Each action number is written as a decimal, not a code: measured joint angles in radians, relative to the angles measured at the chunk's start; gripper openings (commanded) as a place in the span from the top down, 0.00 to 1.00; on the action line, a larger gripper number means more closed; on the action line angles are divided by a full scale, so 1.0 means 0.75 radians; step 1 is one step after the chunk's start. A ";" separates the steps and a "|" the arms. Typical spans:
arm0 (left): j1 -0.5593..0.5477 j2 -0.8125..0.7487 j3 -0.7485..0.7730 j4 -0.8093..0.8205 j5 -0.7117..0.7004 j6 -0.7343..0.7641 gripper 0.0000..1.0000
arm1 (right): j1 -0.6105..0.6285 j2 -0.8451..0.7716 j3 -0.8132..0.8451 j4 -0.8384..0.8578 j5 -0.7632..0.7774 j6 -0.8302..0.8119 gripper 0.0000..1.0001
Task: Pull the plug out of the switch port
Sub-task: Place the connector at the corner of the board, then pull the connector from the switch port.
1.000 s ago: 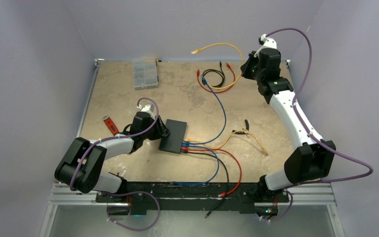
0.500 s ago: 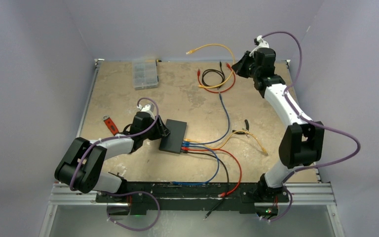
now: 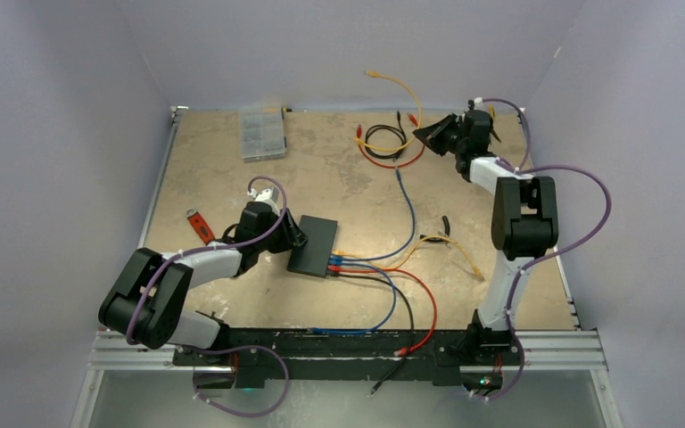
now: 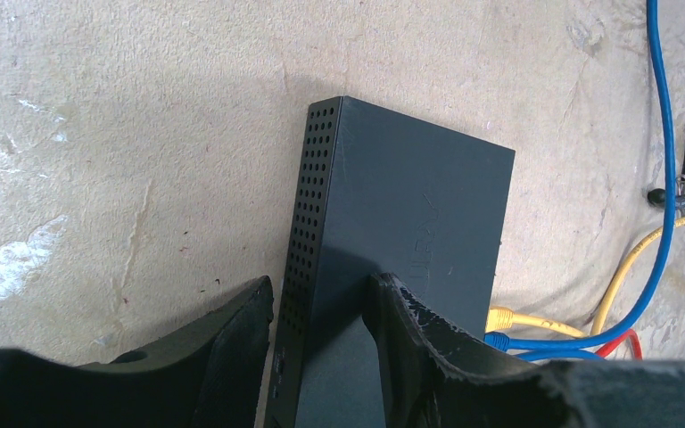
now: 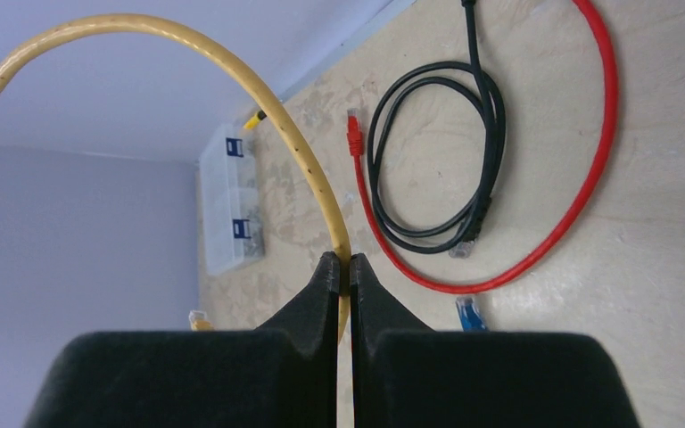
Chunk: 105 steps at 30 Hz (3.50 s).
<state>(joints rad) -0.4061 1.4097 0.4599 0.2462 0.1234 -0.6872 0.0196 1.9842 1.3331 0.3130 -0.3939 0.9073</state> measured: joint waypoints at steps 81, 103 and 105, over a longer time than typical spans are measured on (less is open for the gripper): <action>-0.004 -0.229 -0.104 -0.143 0.145 0.083 0.41 | 0.645 -0.250 -0.679 0.097 -0.395 -0.503 0.36; -0.004 -0.198 -0.104 -0.129 0.134 0.082 0.53 | 0.737 -0.155 -0.653 -0.029 -0.392 -0.512 0.63; -0.004 -0.198 -0.104 -0.129 0.133 0.082 0.53 | 0.739 -0.149 -0.651 -0.029 -0.401 -0.510 0.63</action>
<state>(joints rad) -0.4088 1.2613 0.3817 0.1493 0.2234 -0.6254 0.5735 1.8725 0.8452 0.2913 -0.6945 0.5247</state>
